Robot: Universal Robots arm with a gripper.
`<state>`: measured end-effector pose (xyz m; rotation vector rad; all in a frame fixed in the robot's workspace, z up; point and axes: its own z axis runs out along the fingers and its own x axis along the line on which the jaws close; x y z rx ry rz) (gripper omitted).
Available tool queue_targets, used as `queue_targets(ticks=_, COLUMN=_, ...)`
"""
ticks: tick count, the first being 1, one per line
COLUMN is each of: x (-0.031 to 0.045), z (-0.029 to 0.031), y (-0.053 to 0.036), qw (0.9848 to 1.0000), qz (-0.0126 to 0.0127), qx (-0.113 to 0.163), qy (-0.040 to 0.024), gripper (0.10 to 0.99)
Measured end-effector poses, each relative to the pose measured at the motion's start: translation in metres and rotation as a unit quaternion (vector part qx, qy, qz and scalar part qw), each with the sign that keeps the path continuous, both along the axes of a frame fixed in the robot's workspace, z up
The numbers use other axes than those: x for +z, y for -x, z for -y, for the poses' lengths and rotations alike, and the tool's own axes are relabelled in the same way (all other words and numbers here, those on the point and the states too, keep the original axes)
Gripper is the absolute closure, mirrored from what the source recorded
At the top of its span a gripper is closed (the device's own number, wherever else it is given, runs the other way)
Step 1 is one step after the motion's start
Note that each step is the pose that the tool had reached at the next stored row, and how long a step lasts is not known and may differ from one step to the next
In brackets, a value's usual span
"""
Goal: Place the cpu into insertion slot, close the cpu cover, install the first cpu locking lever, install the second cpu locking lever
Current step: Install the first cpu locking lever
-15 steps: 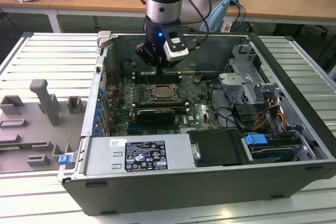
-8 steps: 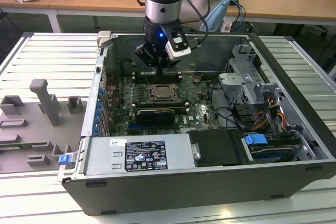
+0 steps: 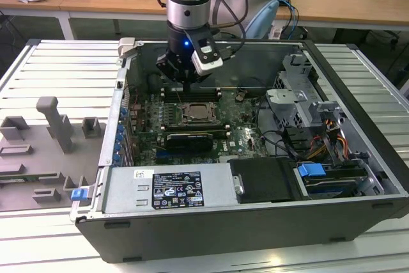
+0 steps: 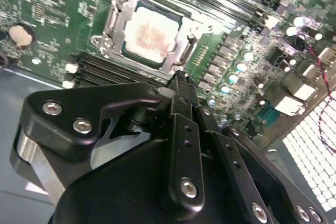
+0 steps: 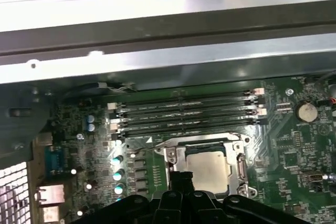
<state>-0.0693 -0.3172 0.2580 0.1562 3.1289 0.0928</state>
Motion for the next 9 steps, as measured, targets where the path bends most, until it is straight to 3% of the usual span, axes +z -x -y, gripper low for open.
queue_targets(ticks=2, x=-0.0003, z=-0.0001, y=0.0016, qw=1.0, qz=0.0, qx=0.007, qy=-0.0006, gripper=0.98)
queue_targets(ticks=6, x=-0.0009, z=0.0, y=0.0018, qw=0.9987, qz=-0.0001, qx=0.051, qy=-0.0005, gripper=0.98)
queue_targets(ticks=9, x=-0.001, z=0.0, y=0.006, qw=0.9986, qz=-0.0001, qx=0.052, qy=-0.0012, gripper=0.98)
